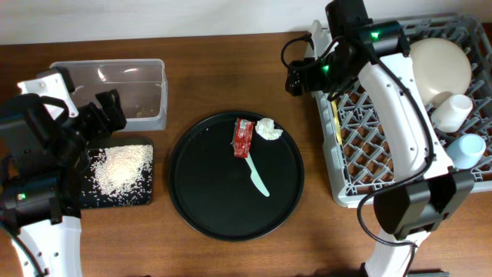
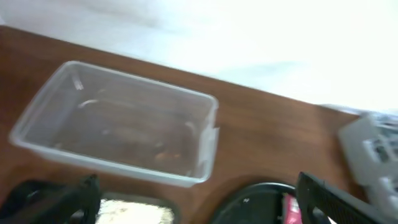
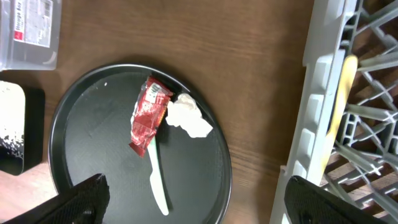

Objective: Sort waste into correct bins and load items into the dishwasher rack
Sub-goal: 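Grasp the red wrapper on the round tray with the left gripper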

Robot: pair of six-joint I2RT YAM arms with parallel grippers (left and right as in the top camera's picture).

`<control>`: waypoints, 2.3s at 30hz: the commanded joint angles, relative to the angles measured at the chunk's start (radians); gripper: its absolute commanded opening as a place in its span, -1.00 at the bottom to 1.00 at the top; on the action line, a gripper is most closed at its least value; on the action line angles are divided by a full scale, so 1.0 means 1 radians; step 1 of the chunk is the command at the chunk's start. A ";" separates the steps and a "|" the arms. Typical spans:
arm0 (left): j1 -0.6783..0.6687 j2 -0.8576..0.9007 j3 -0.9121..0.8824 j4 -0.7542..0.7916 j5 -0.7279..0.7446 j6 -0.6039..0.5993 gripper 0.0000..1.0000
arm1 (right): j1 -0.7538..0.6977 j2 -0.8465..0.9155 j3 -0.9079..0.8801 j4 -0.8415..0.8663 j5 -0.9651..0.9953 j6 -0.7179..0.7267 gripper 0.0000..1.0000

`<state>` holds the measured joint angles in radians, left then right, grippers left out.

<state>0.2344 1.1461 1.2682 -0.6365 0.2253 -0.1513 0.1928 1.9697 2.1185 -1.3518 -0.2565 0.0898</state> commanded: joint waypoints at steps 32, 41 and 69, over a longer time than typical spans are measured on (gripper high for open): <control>-0.646 0.868 0.017 0.351 -0.116 0.104 0.38 | -0.003 0.000 0.008 -0.063 -0.013 -0.003 0.95; -0.669 0.868 0.017 0.306 -0.098 0.207 0.37 | -0.003 0.000 0.008 -0.066 -0.013 -0.003 0.96; -0.683 0.924 0.236 0.028 -0.092 0.247 -0.98 | -0.003 0.000 0.008 -0.074 -0.013 -0.003 0.96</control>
<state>-0.4496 2.0537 1.4273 -0.5529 0.1303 0.0895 0.1928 1.9701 2.1185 -1.4227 -0.2600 0.0898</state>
